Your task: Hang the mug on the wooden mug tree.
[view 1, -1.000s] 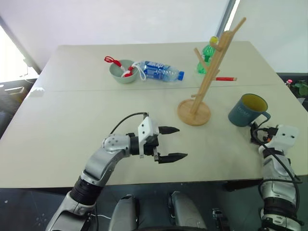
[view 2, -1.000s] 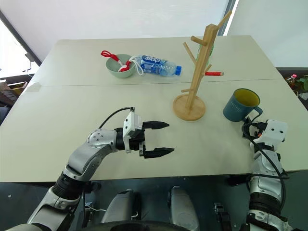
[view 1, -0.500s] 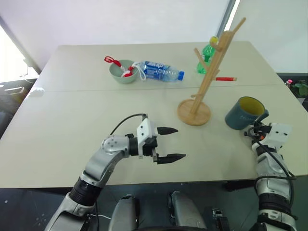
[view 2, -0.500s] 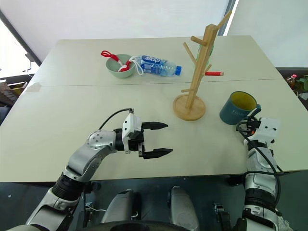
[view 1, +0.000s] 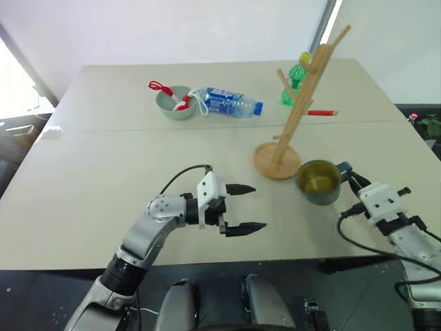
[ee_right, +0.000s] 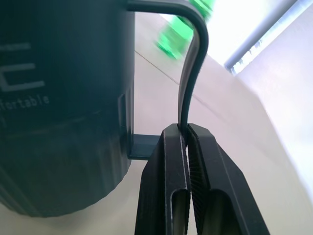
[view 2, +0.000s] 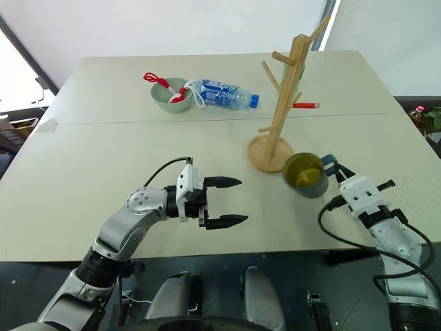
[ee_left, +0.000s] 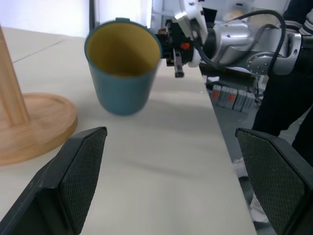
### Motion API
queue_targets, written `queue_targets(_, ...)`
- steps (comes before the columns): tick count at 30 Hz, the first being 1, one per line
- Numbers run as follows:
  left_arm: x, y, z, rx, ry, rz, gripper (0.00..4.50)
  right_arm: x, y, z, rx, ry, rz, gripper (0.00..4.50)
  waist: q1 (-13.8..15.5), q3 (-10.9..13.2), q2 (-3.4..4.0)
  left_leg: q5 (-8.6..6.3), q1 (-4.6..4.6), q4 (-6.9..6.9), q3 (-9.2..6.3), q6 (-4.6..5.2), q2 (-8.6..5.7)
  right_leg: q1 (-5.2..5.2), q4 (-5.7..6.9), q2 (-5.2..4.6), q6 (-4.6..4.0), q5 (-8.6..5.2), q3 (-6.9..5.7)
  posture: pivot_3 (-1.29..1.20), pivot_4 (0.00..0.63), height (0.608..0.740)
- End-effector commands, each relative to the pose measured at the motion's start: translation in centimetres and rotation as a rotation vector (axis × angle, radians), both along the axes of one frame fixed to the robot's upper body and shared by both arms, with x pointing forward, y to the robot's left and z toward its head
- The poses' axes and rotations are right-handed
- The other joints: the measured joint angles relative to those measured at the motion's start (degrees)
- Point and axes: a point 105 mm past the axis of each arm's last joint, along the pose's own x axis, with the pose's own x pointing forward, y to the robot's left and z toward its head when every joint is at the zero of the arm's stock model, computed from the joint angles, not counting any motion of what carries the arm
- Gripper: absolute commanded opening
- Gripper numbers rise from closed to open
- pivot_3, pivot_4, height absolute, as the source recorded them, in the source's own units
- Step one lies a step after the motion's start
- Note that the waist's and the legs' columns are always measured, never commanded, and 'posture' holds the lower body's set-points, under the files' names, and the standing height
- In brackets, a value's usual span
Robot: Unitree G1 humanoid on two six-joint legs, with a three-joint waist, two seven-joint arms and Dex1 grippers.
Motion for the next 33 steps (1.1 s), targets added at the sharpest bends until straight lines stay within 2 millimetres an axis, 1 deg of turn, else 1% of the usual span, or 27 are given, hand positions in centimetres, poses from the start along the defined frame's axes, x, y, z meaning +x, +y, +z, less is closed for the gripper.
queue_targets(1, -0.1, 0.0, 0.6, -0.032, -0.013, -0.015, 4.5, -0.1, 1.8, 2.8, -0.063, -0.067, 0.081, 0.07, 0.1, 0.0, 0.0, 0.0, 0.0, 0.02, -0.01, 0.0, 0.01, 0.0, 0.01, 0.01, 0.0, 0.0, 0.0, 0.0, 0.15, 0.74)
queue_targets(5, 0.0, -0.1, 0.6, -0.034, -0.014, -0.017, 4.5, 0.7, 1.8, 6.2, -0.034, -0.15, 0.081, 0.07, 0.2, 0.0, -0.01, 0.0, -0.01, 0.08, 0.01, 0.0, 0.0, -0.01, 0.03, -0.01, -0.01, 0.01, 0.0, 0.0, 0.15, 0.74)
queue_targets(7, 0.0, -0.1, 0.7, -0.037, -0.017, -0.018, 4.5, 1.0, 1.8, 7.3, -0.033, -0.168, 0.089, 0.07, 0.3, 0.0, -0.01, 0.0, -0.02, 0.08, -0.01, 0.0, -0.02, 0.0, 0.02, -0.01, -0.01, 0.01, 0.0, 0.0, 0.15, 0.74)
queue_targets(11, 0.1, -0.2, 0.9, -0.042, -0.022, -0.015, 4.5, 1.6, 1.8, 8.8, -0.036, -0.188, 0.113, 0.07, 0.4, 0.0, -0.03, 0.0, -0.1, 0.07, -0.02, 0.0, -0.03, 0.0, -0.01, -0.01, -0.01, 0.0, -0.05, 0.0, 0.15, 0.74)
queue_targets(14, 0.5, -0.1, 1.3, -0.059, -0.038, 0.016, 4.5, 2.5, 1.9, 10.4, -0.018, -0.211, 0.128, 0.07, 0.3, 0.0, -0.02, -0.01, -0.1, 0.07, -0.02, 0.01, -0.05, -0.01, -0.01, -0.05, -0.01, 0.0, -0.04, 0.0, 0.15, 0.74)
queue_targets(17, 1.1, 0.3, 2.0, -0.095, -0.063, 0.061, 4.5, 3.0, 1.8, 10.9, -0.023, -0.209, 0.135, 0.07, 0.3, 0.0, -0.04, 0.0, -0.06, 0.07, -0.02, 0.01, -0.05, 0.01, -0.01, -0.06, 0.0, 0.01, -0.01, 0.0, 0.15, 0.74)
queue_targets(21, 2.6, 1.2, 4.2, -0.187, -0.084, 0.157, 4.5, 3.5, 2.0, 11.6, -0.019, -0.211, 0.155, 0.07, 0.4, 0.0, -0.04, 0.0, -0.08, 0.07, 0.0, 0.01, -0.05, 0.02, 0.01, -0.02, -0.01, 0.01, -0.07, 0.0, 0.15, 0.74)
queue_targets(23, 3.2, 1.6, 4.8, -0.204, -0.098, 0.186, 4.5, 3.8, 2.1, 11.7, -0.021, -0.206, 0.162, 0.07, 0.3, 0.0, -0.04, 0.0, -0.08, 0.07, 0.0, 0.01, -0.06, 0.03, 0.0, -0.04, 0.0, 0.01, -0.07, 0.0, 0.15, 0.74)
queue_targets(28, 3.7, 2.2, 6.0, -0.22, -0.112, 0.195, 4.5, 4.5, 2.1, 12.1, -0.005, -0.203, 0.165, 0.07, 0.3, 0.0, -0.04, 0.0, -0.08, 0.07, 0.01, 0.01, -0.08, 0.02, 0.0, -0.05, 0.01, 0.01, -0.06, 0.0, 0.15, 0.74)
queue_targets(33, 3.7, 2.6, 6.9, -0.225, -0.13, 0.184, 4.5, 5.2, 2.1, 11.7, 0.009, -0.159, 0.172, 0.07, 0.3, 0.0, -0.04, 0.0, -0.07, 0.07, 0.02, 0.01, -0.08, 0.03, 0.0, -0.05, 0.01, 0.02, -0.06, 0.0, 0.15, 0.74)
